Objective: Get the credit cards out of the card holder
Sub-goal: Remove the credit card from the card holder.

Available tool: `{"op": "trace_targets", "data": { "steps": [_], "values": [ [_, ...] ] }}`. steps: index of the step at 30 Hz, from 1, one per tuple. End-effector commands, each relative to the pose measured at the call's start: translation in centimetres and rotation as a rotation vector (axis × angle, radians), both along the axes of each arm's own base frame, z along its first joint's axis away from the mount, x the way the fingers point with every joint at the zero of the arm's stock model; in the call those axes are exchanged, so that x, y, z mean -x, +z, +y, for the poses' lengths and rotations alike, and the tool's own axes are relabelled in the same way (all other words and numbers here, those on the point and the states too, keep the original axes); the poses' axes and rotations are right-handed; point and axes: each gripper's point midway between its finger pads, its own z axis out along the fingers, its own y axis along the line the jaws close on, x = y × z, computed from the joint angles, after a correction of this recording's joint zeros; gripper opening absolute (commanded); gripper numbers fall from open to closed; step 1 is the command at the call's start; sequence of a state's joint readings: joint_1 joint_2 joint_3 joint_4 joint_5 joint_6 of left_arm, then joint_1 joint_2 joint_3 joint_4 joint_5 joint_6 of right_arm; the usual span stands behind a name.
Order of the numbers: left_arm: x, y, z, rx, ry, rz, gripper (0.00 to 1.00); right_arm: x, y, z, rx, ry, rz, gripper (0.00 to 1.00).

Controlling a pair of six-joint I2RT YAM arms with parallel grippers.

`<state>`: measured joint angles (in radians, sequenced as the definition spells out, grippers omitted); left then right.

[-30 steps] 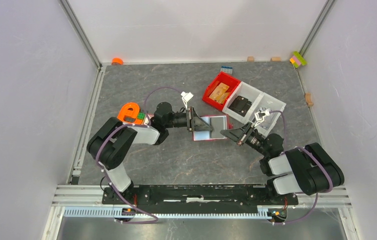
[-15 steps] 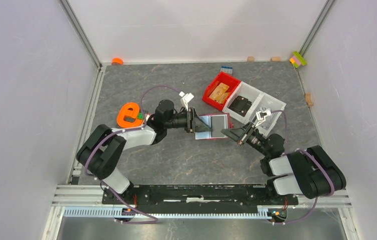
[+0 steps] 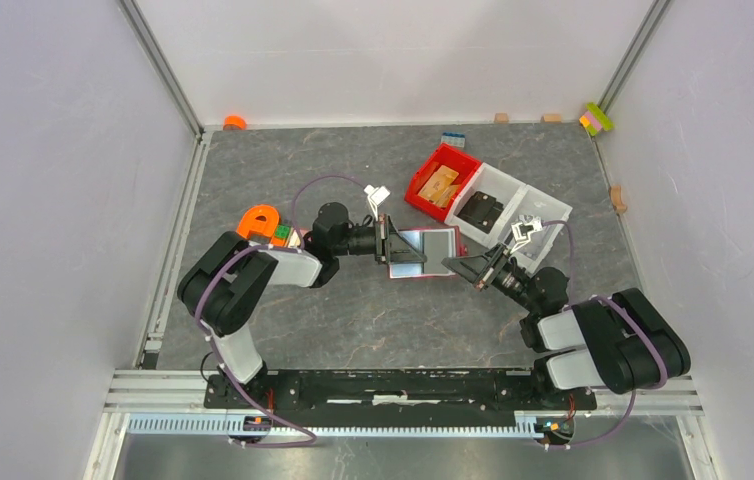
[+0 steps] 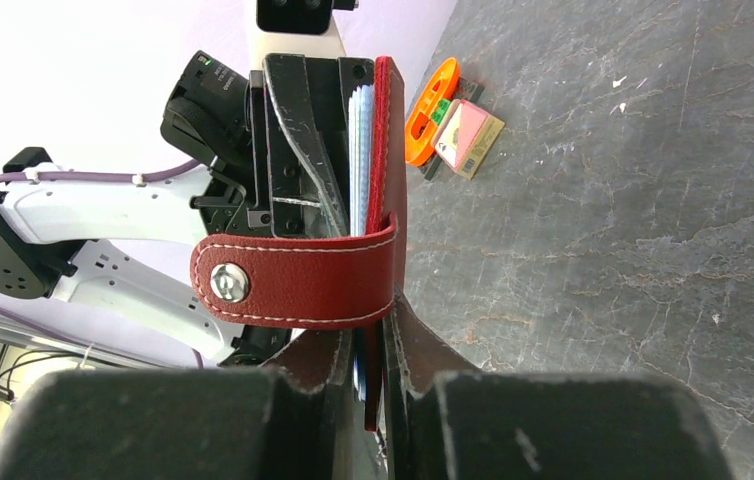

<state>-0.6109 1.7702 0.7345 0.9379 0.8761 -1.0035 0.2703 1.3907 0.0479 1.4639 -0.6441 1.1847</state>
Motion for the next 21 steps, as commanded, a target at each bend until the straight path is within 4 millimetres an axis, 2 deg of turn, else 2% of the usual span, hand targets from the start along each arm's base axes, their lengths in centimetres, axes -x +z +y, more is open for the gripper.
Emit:
{"op": "trace_targets", "data": {
  "steps": [1,5,8,10,13,16,18,21],
  "values": [
    [1.3,3.4,-0.3,0.102,-0.059,-0.077,0.25,1.0,5.0,0.5,-0.064,0.039,-0.247,0.04],
    [1.6,3.9,-0.4,0.130,-0.079,-0.085,0.23,0.6,4.0,0.9,-0.026,0.042,-0.224,0.02],
    [2.1,4.9,-0.3,0.179,-0.100,-0.096,0.11,0.6,4.0,1.1,-0.026,0.054,-0.226,0.02],
    [2.4,5.6,-0.2,0.208,-0.112,-0.106,0.08,0.7,4.0,1.3,-0.025,0.062,-0.228,0.03],
    [2.4,5.6,-0.2,0.212,-0.114,-0.101,0.09,0.6,3.8,1.5,-0.022,0.069,-0.218,0.03],
    [2.3,5.4,-0.3,0.202,-0.108,-0.100,0.21,0.6,3.7,1.6,-0.021,0.073,-0.215,0.05],
    [2.2,5.2,-0.3,0.191,-0.104,-0.101,0.24,0.7,3.8,1.6,-0.020,0.075,-0.219,0.06],
    [2.1,4.8,-0.3,0.168,-0.097,-0.105,0.07,0.7,3.9,1.7,-0.020,0.076,-0.222,0.06]
  ]
}}
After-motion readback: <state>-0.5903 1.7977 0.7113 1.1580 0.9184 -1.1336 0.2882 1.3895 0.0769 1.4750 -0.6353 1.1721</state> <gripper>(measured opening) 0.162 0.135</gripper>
